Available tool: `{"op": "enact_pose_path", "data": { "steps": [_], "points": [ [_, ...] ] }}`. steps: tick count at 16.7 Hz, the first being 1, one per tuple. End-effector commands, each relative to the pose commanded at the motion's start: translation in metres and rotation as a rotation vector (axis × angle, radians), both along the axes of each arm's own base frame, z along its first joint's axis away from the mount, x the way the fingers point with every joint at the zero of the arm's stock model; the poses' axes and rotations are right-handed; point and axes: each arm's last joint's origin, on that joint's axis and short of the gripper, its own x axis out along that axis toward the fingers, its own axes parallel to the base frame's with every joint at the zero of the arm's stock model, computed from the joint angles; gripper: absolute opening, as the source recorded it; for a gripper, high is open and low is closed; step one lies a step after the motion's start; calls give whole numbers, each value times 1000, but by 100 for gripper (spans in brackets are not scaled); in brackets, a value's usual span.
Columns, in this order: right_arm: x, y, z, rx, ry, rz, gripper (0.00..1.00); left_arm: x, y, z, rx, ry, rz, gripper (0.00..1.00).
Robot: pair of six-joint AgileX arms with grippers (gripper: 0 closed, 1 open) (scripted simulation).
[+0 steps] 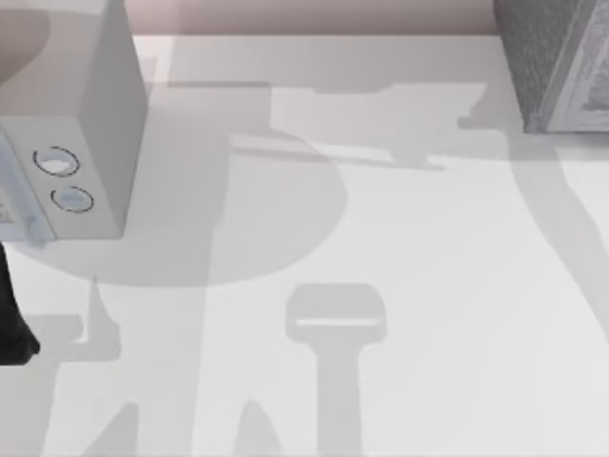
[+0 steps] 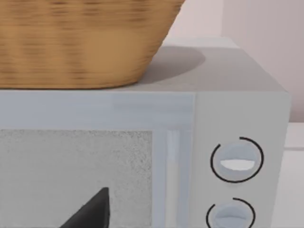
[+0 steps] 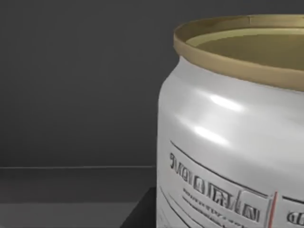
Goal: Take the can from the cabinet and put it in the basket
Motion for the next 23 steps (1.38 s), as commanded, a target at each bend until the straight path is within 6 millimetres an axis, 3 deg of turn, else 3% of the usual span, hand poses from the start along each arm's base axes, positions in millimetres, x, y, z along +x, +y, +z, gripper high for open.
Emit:
{"op": "enact_pose_path", "data": {
  "steps": [4, 7, 10, 16, 18, 20, 23],
  "points": [
    [-25, -13, -21, 0, -9, -2, 0, 0, 0, 0, 0, 0, 0, 100],
    [-45, -23, -61, -7, 14, 3, 0, 0, 0, 0, 0, 0, 0, 100],
    [-65, -33, -125, -15, 60, 11, 0, 0, 0, 0, 0, 0, 0, 100],
    [-100, -49, -286, -14, 127, 21, 0, 0, 0, 0, 0, 0, 0, 100],
    [-107, -52, -331, -10, 115, 22, 0, 0, 0, 0, 0, 0, 0, 100],
    [-112, -54, -364, -7, 86, 23, 0, 0, 0, 0, 0, 0, 0, 100],
    [-114, -56, -395, -6, 37, 24, 0, 0, 0, 0, 0, 0, 0, 100]
  ]
}}
